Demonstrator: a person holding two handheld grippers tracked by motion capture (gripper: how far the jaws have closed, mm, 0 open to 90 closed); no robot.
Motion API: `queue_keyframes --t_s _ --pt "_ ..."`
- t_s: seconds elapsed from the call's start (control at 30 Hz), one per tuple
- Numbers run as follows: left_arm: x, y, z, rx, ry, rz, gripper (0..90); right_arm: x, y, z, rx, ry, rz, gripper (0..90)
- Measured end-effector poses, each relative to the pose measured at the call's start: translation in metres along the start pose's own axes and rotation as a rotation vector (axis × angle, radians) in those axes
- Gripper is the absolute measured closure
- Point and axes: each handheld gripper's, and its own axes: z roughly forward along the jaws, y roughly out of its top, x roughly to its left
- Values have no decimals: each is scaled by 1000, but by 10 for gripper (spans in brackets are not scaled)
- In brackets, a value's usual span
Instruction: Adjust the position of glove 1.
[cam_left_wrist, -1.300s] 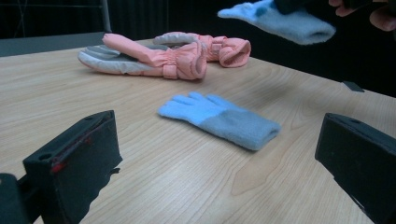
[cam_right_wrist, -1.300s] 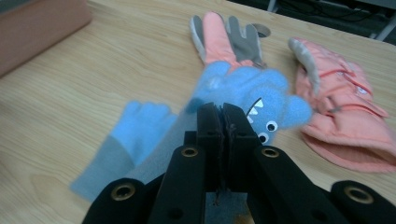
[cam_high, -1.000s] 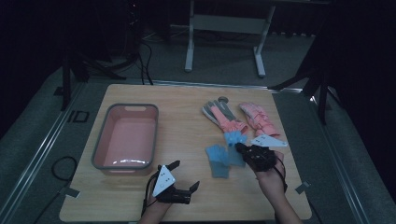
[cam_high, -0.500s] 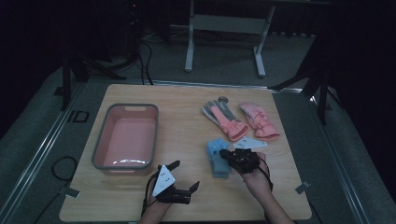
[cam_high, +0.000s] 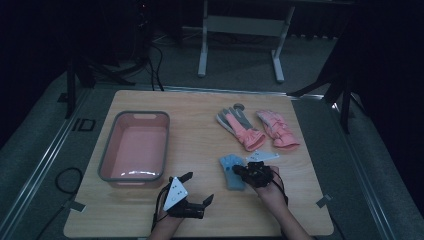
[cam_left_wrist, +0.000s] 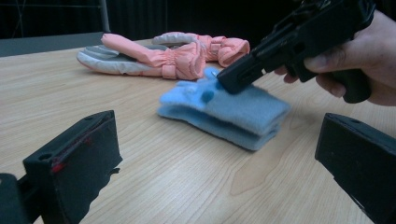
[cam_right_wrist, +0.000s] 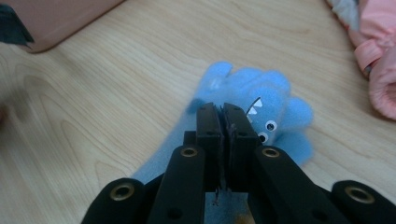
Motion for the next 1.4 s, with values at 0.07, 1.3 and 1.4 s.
queue_keyframes --t_s 0.07,1.3,1.4 --pt "0 0 0 0 -1 1 0 0 -2 3 9 -6 -7 862" --pt "-13 14 20 226 -69 148 1 -44 -9 -35 -102 87 52 165" --pt "-16 18 29 257 -138 163 70 -46 -8 -35 -73 104 60 166"
